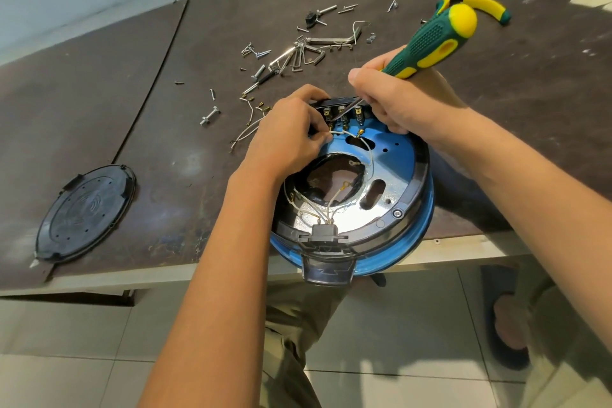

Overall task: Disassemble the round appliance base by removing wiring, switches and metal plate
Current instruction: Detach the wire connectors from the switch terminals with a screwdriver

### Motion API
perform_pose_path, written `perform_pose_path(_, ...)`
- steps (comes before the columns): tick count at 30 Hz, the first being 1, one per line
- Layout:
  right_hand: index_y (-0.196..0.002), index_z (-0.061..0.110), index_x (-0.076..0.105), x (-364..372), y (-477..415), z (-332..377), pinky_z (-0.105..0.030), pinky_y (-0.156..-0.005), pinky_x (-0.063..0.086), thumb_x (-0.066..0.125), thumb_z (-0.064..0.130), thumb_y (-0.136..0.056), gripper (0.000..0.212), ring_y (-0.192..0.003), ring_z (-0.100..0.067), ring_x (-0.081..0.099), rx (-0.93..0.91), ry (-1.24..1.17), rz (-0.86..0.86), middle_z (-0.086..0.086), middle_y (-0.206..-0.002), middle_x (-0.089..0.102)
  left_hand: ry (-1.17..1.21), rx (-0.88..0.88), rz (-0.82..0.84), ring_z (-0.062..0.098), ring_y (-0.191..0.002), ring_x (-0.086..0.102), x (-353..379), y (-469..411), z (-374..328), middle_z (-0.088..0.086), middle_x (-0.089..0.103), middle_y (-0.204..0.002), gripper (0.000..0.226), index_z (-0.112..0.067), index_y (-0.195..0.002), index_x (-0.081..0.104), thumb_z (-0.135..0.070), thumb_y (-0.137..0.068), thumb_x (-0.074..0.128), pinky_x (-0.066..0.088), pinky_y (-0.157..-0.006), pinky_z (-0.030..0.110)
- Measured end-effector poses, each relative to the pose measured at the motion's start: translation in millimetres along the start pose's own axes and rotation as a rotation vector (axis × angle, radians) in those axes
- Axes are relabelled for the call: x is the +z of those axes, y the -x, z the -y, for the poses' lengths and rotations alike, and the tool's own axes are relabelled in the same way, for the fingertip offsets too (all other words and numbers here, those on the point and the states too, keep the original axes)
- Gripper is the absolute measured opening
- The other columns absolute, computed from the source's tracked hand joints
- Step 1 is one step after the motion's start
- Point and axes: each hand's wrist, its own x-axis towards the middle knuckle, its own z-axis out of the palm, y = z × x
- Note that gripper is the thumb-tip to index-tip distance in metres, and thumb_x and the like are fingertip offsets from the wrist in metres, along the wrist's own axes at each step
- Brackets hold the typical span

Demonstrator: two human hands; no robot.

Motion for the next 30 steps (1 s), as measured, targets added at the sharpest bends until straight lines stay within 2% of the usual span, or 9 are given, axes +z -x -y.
perform_pose_path(4, -0.063, 0.019, 0.047, 0.7, 1.6, 4.8, -0.027, -0.045, 0.03, 0.059, 0.033, -0.099, 0.04, -0.038, -0.007, 0.036, 0.04, -0.037, -0.004, 0.003, -0.052, 0.04, -0.001, 0.009, 0.007, 0.014, -0.109, 0.058, -0.5, 0.9, -1.3, -0.011, 0.053, -0.137, 0.007, -0.017, -0.081, 0.08, -0.02, -0.086, 0.075, 0.053, -0.088, 0.041)
perform_pose_path(11, -0.062, 0.018, 0.048, 4.0, -0.3, 1.7, -0.023, -0.043, 0.029, 0.058, 0.03, -0.1, 0.04, -0.036, -0.007, 0.036, 0.025, -0.063, -0.044, 0.006, -0.049, 0.04, 0.02, 0.005, 0.017, 0.011, -0.106, 0.059, -2.1, 0.5, -2.5, -0.011, 0.053, -0.138, 0.007, -0.017, -0.083, 0.081, -0.017, -0.086, 0.075, 0.053, -0.089, 0.039)
perform_pose_path(14, -0.064, 0.012, 0.051, 3.3, -0.1, -4.0, -0.02, -0.048, 0.03, 0.058, 0.027, -0.101, 0.041, -0.039, -0.008, 0.042, -0.05, -0.04, -0.03, 0.011, -0.043, 0.038, 0.013, -0.003, 0.014, 0.012, -0.108, 0.058, -2.4, 0.7, -2.7, -0.01, 0.053, -0.138, 0.007, -0.017, -0.083, 0.081, -0.017, -0.086, 0.075, 0.052, -0.09, 0.039)
perform_pose_path(17, -0.06, 0.008, 0.05, 0.7, 3.1, -10.0, -0.012, -0.046, 0.035, 0.059, 0.02, -0.103, 0.046, -0.04, -0.005, 0.047, -0.161, -0.031, -0.01, 0.013, -0.039, 0.041, 0.001, -0.011, 0.021, 0.012, -0.109, 0.057, -1.9, 0.7, -1.8, -0.01, 0.053, -0.139, 0.007, -0.016, -0.083, 0.08, -0.018, -0.087, 0.074, 0.052, -0.09, 0.039)
perform_pose_path(20, -0.062, -0.009, 0.047, -0.9, 4.6, -10.9, -0.01, -0.046, 0.032, 0.057, 0.014, -0.104, 0.048, -0.039, -0.006, 0.042, -0.22, -0.024, 0.038, 0.009, -0.041, 0.038, -0.009, -0.008, 0.017, 0.013, -0.11, 0.057, -2.6, 0.8, -2.1, -0.009, 0.053, -0.138, 0.008, -0.017, -0.083, 0.081, -0.019, -0.086, 0.074, 0.052, -0.09, 0.04)
perform_pose_path(22, -0.063, -0.015, 0.044, -2.2, 4.6, -9.7, -0.01, -0.048, 0.03, 0.056, 0.011, -0.104, 0.05, -0.041, -0.006, 0.037, -0.251, -0.028, 0.071, 0.005, -0.047, 0.035, -0.009, -0.007, 0.017, 0.014, -0.111, 0.057, -3.1, 0.6, -2.6, -0.009, 0.053, -0.137, 0.008, -0.017, -0.083, 0.081, -0.019, -0.086, 0.074, 0.052, -0.09, 0.04)
perform_pose_path(26, -0.061, -0.012, 0.042, -3.6, 5.6, -7.5, -0.013, -0.051, 0.028, 0.056, 0.01, -0.105, 0.051, -0.044, -0.006, 0.034, -0.276, -0.029, 0.101, -0.004, -0.052, 0.033, -0.013, -0.006, 0.019, 0.014, -0.111, 0.057, -3.4, 0.4, -2.3, -0.008, 0.053, -0.138, 0.008, -0.016, -0.084, 0.081, -0.019, -0.087, 0.074, 0.052, -0.089, 0.038)
perform_pose_path(30, -0.059, -0.009, 0.043, -3.6, 5.2, -7.7, -0.013, -0.052, 0.029, 0.056, 0.011, -0.105, 0.051, -0.044, -0.006, 0.036, -0.245, -0.011, 0.114, 0.003, -0.048, 0.035, -0.012, -0.001, 0.014, 0.013, -0.11, 0.057, -2.7, 0.0, -1.9, -0.008, 0.053, -0.138, 0.008, -0.016, -0.084, 0.081, -0.019, -0.087, 0.074, 0.051, -0.088, 0.035)
